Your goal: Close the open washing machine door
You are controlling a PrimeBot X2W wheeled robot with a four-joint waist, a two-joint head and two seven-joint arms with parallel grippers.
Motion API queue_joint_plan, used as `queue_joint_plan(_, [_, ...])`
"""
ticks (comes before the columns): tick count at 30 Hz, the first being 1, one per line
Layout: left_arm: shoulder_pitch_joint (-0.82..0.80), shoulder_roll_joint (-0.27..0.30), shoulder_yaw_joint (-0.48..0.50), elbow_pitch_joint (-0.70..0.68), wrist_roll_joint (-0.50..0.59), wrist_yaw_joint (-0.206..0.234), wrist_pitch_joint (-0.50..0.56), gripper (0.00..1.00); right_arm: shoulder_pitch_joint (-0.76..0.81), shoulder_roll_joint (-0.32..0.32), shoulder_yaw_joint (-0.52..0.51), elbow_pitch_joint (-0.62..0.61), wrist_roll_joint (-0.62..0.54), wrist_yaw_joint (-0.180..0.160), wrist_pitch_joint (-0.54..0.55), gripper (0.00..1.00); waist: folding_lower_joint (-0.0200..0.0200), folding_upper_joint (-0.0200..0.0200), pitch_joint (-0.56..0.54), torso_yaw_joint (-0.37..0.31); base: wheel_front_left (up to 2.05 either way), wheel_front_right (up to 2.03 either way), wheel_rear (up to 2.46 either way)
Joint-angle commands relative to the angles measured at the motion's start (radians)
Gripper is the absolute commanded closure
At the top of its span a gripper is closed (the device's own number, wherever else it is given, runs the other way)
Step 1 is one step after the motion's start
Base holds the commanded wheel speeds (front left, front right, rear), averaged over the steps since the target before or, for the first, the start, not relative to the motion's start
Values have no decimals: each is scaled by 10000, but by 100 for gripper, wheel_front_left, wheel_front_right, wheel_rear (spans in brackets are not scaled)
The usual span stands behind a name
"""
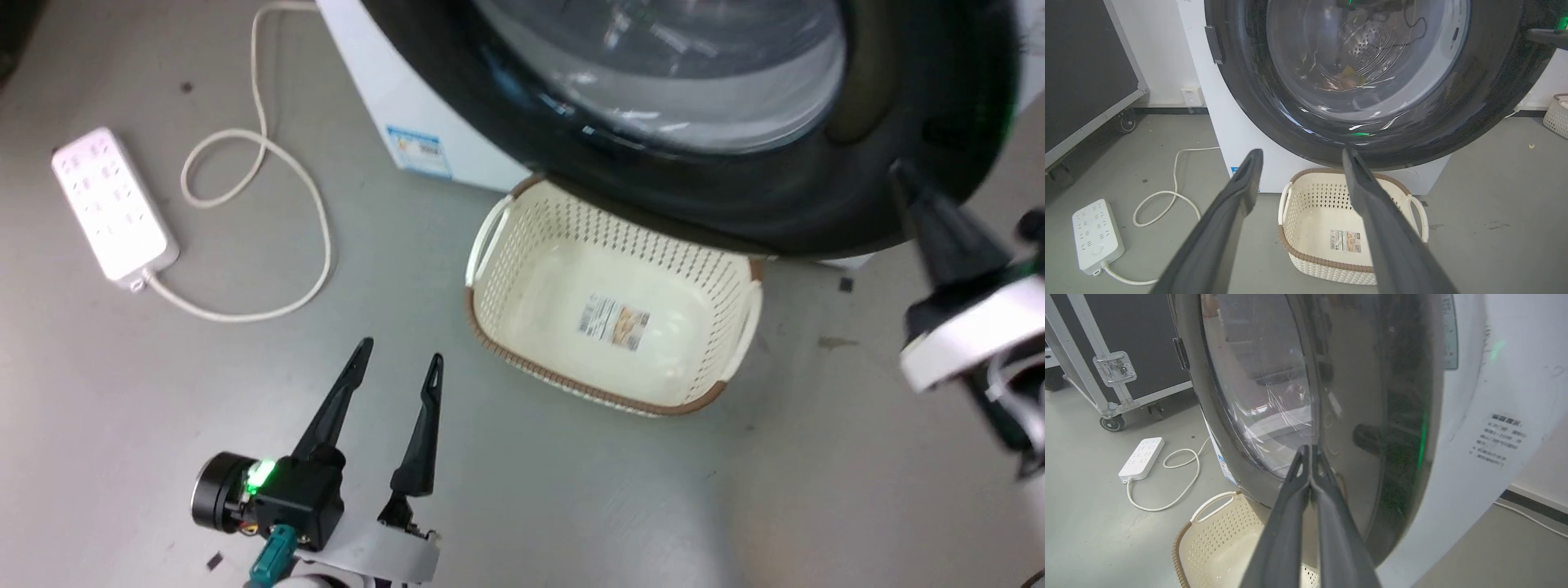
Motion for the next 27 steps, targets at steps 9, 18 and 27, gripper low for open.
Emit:
queue_joint_plan(9, [-352,-250,74,-33,115,-83,-43,0,-2132,-980,-167,1558,1046,8,176,100,-4,-1,772,460,0,0,0])
queue_joint_plan(18, [-583,-376,57,-22,185,-129,-43,0,-3914,-1117,-489,2867,1184,8,399,100,-4,-1,1152,571,0,0,0])
queue_joint_plan(27, [-674,-458,60,135,184,-108,-43,0,-4585,-766,-980,4024,1029,8,356,100,-4,-1,1005,603,0,0,0])
